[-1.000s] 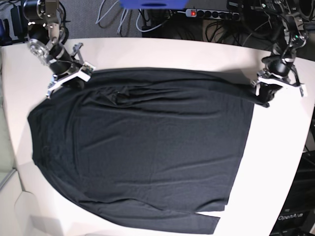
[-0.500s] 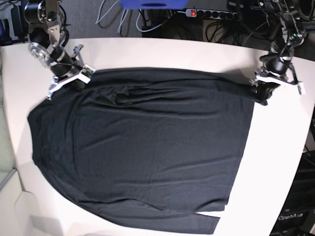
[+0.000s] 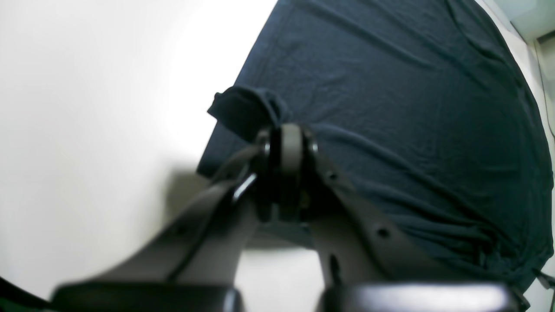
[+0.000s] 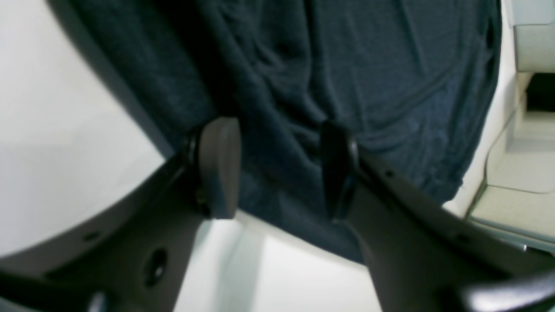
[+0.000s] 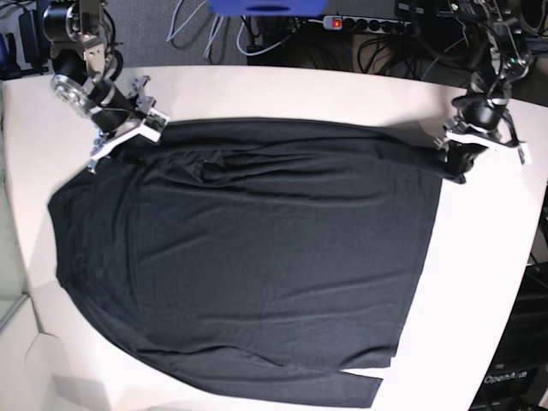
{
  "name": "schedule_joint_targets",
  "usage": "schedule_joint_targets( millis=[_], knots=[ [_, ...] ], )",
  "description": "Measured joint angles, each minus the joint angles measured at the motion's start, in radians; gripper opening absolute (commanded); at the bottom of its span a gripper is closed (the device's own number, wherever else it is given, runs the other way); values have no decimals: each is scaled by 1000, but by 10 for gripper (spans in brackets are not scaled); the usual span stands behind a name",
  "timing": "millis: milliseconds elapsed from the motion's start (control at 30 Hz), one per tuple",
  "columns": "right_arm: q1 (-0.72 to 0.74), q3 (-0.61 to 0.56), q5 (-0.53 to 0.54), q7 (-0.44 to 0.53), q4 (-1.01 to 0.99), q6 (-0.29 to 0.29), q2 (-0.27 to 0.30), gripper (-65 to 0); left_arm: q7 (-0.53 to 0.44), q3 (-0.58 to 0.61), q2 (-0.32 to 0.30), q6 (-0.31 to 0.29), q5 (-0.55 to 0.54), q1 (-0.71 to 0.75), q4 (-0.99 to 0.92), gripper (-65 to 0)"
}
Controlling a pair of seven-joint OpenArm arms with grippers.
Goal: Fold the T-shirt properly
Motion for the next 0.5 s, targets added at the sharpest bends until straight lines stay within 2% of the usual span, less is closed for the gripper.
schedule_joint_targets(
  millis=[233,367,500],
  knots=[
    [16,3,-82,80,-55,-30,-2,-358,0,0,0,0,-1,0,0,-650],
    [16,10,-116,133,-74,-31,-2,-468,0,0,0,0,0,0,0,-650],
    [17,8,-131,143,-93,-33,-2,-592,0,0,0,0,0,0,0,-650]
  ],
)
